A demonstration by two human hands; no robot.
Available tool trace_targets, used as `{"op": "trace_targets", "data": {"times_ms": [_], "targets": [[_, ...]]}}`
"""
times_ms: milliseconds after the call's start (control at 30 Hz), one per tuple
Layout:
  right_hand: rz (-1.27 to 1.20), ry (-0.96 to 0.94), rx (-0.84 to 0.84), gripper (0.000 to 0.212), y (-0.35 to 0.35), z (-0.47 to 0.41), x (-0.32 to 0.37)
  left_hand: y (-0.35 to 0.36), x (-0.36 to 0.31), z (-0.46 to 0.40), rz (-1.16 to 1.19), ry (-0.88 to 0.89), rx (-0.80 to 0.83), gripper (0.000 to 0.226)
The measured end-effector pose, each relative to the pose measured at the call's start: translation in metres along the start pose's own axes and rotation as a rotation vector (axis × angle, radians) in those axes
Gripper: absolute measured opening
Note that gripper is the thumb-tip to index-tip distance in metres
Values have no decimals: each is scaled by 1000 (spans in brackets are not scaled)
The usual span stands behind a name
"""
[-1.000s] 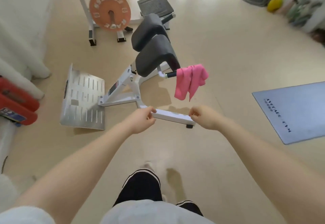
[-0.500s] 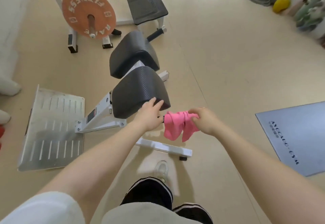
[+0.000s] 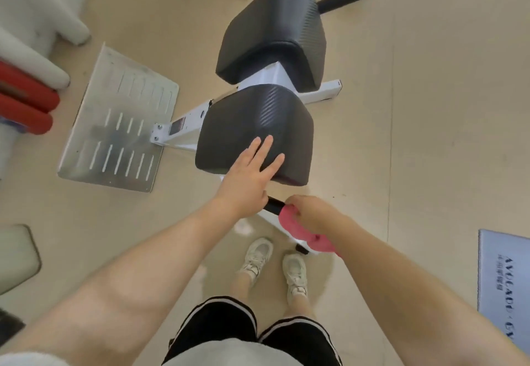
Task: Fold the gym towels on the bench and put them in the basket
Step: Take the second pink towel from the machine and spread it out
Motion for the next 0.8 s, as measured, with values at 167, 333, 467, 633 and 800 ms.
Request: {"op": "trace_targets", "data": {"times_ms": [167,333,467,633,800], "targets": [[156,-50,0,44,9,-16,-11,5,-1,-4,83,23,-176,72],[283,-153,-114,19,-3,19,-6,-5,-10,-1,50,-143,-56,62],[252,-426,-129,15,-25,66,33,-31,-19,33,619,-328,-128,39],[-154,-603,-208,32,-68,114,130,-32,0,125,1356,-480,-336,27],[-277,-798,-121,26,-40,130,233,-32,44,238,1540,-607,-598,29]]}}
Point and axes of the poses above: each hand's wrist, its own z-axis away from the middle knuckle, its own y-axis out of the palm, x = y × z, the point moved 7 cm from there along -z, towards the middle knuckle, and after that the axes turned 7 degrees about -y, right-handed, at the moved point
